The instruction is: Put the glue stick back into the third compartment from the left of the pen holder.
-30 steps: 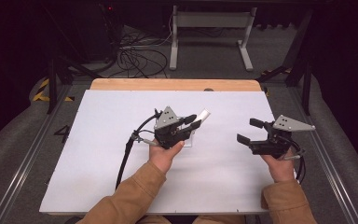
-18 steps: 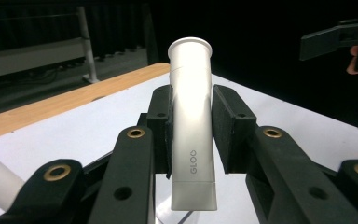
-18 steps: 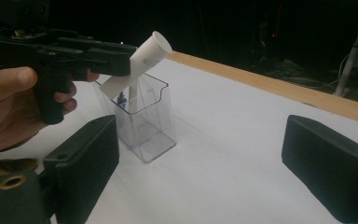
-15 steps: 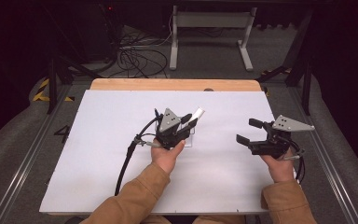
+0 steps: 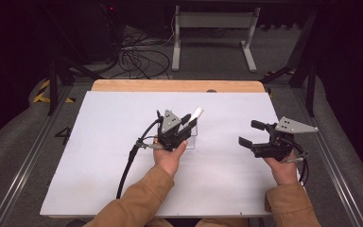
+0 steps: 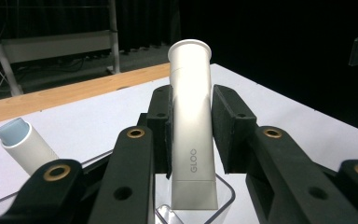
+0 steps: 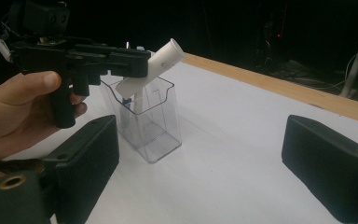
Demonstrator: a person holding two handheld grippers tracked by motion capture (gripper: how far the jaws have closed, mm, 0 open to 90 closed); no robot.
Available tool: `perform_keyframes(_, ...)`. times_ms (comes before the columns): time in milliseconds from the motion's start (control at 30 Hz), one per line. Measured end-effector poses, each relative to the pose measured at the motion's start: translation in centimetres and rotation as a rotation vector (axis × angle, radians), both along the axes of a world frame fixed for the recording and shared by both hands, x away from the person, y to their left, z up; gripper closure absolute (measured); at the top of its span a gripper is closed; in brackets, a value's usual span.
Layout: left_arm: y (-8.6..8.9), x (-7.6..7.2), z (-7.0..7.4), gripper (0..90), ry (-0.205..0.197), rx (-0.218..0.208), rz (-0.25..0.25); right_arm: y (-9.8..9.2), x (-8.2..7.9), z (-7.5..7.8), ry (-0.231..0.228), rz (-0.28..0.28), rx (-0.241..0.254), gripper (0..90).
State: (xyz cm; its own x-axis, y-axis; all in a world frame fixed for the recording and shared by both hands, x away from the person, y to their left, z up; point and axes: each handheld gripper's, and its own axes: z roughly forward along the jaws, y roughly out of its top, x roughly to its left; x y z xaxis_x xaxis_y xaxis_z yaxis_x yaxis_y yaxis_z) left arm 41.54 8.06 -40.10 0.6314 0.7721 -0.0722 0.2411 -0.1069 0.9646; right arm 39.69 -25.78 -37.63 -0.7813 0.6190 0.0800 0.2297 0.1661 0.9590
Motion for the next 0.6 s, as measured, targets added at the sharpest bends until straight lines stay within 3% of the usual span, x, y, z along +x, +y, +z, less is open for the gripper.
perform_keyframes(600,-0.75,0.43,-1.06,70.5,0.024,0.041,0.029,0.07,-0.04,0.04,-0.007,0.018,0.005,11.3)
